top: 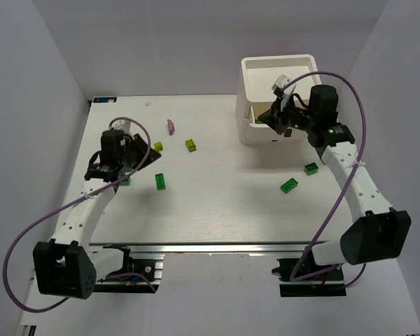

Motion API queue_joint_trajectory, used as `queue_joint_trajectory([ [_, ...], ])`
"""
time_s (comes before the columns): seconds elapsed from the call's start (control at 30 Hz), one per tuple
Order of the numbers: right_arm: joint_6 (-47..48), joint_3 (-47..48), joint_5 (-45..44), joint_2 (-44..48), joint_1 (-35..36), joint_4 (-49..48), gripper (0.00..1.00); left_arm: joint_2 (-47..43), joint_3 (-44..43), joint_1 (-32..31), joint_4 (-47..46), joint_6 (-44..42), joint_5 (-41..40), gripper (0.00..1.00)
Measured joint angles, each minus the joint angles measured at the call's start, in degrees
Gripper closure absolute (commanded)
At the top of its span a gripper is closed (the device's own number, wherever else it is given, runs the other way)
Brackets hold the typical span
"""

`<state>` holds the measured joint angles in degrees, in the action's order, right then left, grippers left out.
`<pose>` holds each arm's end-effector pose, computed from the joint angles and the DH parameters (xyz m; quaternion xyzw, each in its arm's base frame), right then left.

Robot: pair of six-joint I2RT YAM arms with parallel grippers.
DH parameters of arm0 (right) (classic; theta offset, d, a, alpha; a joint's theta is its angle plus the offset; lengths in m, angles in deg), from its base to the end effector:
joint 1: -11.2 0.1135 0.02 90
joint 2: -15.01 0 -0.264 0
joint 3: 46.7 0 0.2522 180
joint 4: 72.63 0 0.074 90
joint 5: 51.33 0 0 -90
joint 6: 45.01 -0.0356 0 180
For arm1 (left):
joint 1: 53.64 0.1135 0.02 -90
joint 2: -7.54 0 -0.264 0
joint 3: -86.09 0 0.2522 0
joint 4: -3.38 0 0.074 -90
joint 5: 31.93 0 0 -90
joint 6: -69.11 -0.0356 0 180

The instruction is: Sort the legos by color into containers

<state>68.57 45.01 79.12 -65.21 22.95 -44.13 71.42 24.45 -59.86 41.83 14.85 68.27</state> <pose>0.3076 0.0876 0.3943 -0.4248 0.6564 0.2189 0.5838 0.2364 -0.0321 0.2696 -0.1948 0.8848 -0.2242 0.3590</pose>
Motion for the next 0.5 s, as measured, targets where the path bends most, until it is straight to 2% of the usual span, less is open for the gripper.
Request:
queue_joint_trajectory([
  [0.13,-7.1,-3.0,-4.8,2.7,0.0,-4.3,1.0,7.7,-8.9,-2.9,-10.2,-0.9,11.6,1.0],
  [0.23,-11.3,-4.0,-8.9,4.1,-0.2,-6.6,1.0,17.4,-18.1,-6.8,-14.9,-2.1,17.8,1.0],
  [0.4,-14.9,-4.8,-15.6,5.5,-0.9,-8.9,0.99,32.8,-35.3,-13.8,-19.2,-4.3,22.9,1.0],
  [0.5,-16.7,-4.8,-19.8,6.3,-1.5,-9.2,0.97,39.0,-42.7,-17.6,-21.3,-5.6,24.6,1.0],
])
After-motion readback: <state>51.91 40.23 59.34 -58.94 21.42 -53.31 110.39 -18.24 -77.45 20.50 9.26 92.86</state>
